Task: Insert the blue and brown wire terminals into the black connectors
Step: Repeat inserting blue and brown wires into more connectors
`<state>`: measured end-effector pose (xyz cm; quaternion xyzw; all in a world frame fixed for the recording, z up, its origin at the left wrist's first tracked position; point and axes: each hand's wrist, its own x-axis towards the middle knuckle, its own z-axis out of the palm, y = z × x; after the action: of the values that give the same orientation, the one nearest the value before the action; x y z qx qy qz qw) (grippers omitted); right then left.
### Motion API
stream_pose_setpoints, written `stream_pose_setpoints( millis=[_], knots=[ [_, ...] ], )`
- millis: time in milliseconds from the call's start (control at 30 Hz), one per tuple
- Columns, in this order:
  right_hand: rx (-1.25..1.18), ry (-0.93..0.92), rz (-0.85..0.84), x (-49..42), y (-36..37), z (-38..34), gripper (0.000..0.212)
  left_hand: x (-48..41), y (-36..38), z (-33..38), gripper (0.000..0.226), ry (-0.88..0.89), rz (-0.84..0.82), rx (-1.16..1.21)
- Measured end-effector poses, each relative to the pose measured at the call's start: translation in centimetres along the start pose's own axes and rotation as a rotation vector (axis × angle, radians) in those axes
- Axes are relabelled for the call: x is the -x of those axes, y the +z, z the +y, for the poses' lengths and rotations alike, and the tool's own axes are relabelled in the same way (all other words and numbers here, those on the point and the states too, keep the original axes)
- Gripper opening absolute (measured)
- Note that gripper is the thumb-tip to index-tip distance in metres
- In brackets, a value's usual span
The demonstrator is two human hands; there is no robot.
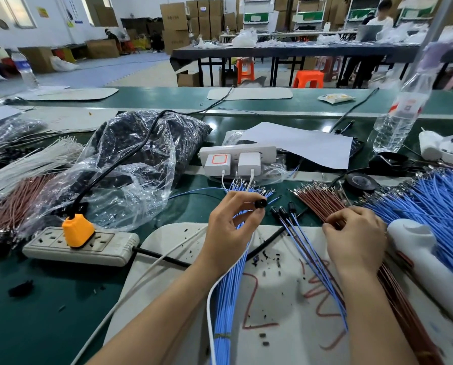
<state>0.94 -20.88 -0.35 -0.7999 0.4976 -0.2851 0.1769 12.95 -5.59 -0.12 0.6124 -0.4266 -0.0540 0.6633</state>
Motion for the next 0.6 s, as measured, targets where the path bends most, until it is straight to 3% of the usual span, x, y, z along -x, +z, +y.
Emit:
stream_pose_setpoints(
  millis=[333,467,600],
  knots=[
    [0.094,0.056,-0.013,0.1,0.7,-0.6,0.006,0.0,0.0,0.0,0.014,-0.014,-0.007,-0.027],
    [0.145,0.069,0.001,0.1,1.2,-0.8,0.02,0.1,0.0,0.0,0.013,-0.015,0.004,-0.061],
    [-0.2,-0.136,0.24,0.4,0.3,-1.8,0.01,0.1,-0.1,-0.1,0.018,0.031,0.055,-0.221]
  ],
)
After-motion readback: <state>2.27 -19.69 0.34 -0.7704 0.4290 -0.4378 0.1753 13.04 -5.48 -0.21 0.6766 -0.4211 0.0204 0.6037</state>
